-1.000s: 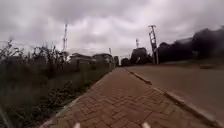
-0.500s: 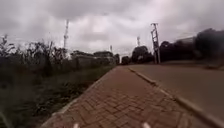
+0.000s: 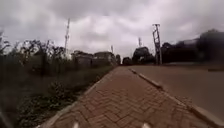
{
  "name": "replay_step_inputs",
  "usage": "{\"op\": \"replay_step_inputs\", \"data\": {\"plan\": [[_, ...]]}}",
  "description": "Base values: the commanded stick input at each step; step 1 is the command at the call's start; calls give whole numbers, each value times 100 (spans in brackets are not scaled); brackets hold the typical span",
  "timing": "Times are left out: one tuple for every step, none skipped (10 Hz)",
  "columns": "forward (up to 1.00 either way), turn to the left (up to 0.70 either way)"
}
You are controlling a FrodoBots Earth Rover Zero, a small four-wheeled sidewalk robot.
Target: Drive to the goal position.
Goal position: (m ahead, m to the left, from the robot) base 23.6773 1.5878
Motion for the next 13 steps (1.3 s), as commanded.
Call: {"op": "replay_step_inputs", "data": {"plan": [[70,-35],[70,-35],[70,-35],[70,-35],[70,-35],[70,0],[70,0],[70,0],[70,0],[70,0],[70,0],[70,0],[70,0]]}}
